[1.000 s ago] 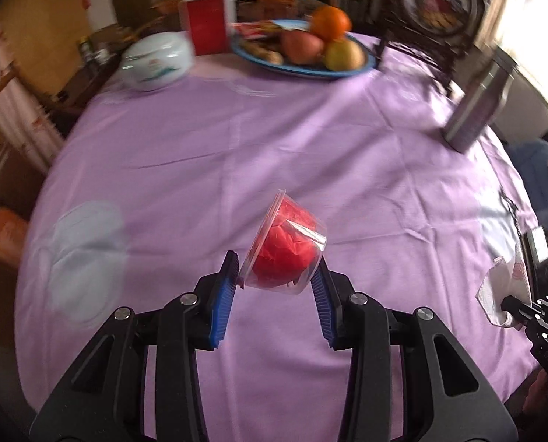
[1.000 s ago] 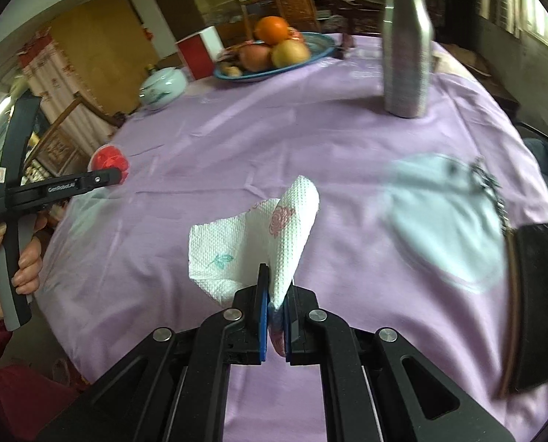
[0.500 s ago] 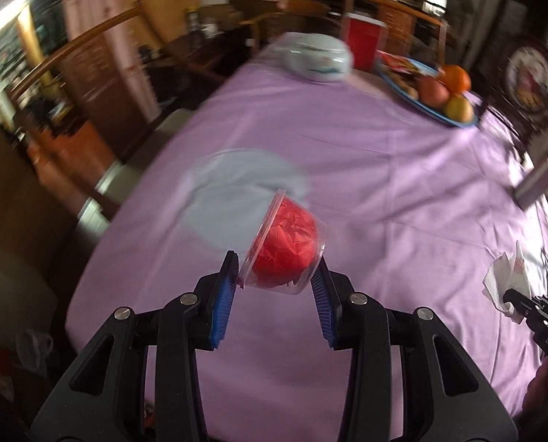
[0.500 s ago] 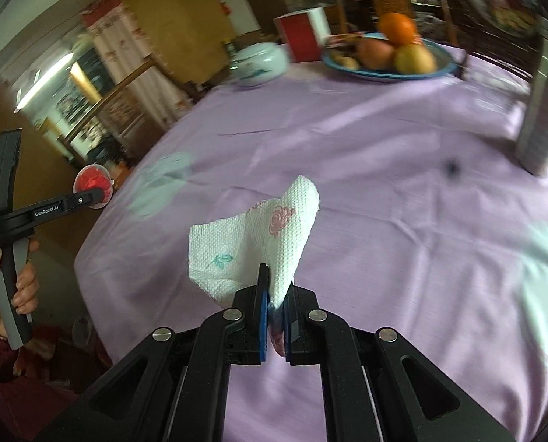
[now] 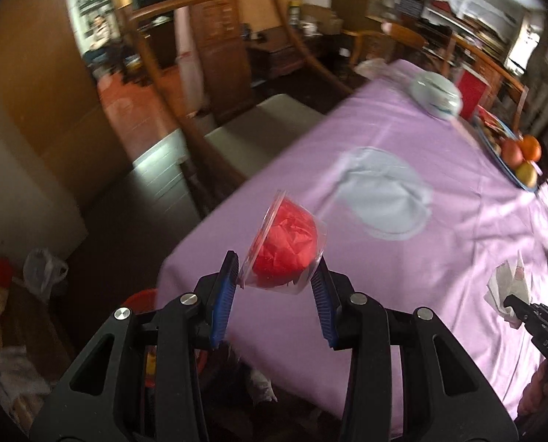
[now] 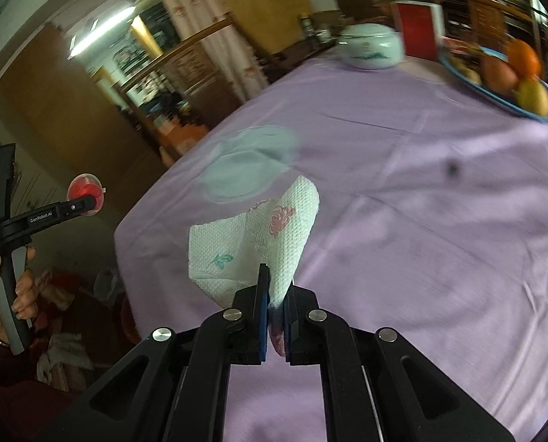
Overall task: Collect trash
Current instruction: 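Carry the plastic cup and tissue down toward the red wastebasket, then open left tool to drop the cup while right tool drops the tissue in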
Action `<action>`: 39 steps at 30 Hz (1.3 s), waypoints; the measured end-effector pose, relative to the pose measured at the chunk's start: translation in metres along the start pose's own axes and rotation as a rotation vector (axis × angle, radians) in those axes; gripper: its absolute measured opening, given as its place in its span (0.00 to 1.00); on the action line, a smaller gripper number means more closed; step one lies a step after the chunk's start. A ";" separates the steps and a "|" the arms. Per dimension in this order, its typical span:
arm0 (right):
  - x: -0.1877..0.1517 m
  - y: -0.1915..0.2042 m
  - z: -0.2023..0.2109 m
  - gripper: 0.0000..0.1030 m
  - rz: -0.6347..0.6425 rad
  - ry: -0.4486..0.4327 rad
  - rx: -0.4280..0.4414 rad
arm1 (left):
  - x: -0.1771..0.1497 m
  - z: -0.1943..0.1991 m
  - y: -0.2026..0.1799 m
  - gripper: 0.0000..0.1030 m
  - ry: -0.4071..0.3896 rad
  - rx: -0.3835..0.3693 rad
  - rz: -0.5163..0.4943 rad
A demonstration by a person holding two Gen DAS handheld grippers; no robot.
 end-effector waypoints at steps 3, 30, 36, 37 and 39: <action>0.008 0.017 -0.009 0.07 0.035 0.016 0.023 | -0.003 0.001 0.030 0.39 0.005 0.024 0.057; 0.059 0.207 -0.093 0.07 0.412 0.176 0.150 | -0.067 -0.032 0.228 0.36 0.106 0.161 0.352; 0.060 0.243 -0.100 0.07 0.500 0.202 0.156 | -0.092 -0.044 0.252 0.35 0.159 0.143 0.415; 0.060 0.247 -0.101 0.07 0.508 0.208 0.159 | -0.095 -0.044 0.255 0.35 0.163 0.144 0.423; 0.056 0.258 -0.104 0.07 0.525 0.221 0.166 | -0.101 -0.042 0.261 0.35 0.169 0.150 0.441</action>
Point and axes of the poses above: each gripper's, at about its wrist camera, not at the fingertips, and z roughly against the way its jaws point, y to its left, x to its top, the point moved 7 cm from there along -z, roughly the way its jaws point, and after that the axes turned 9 degrees about z, right-handed, at the moved point
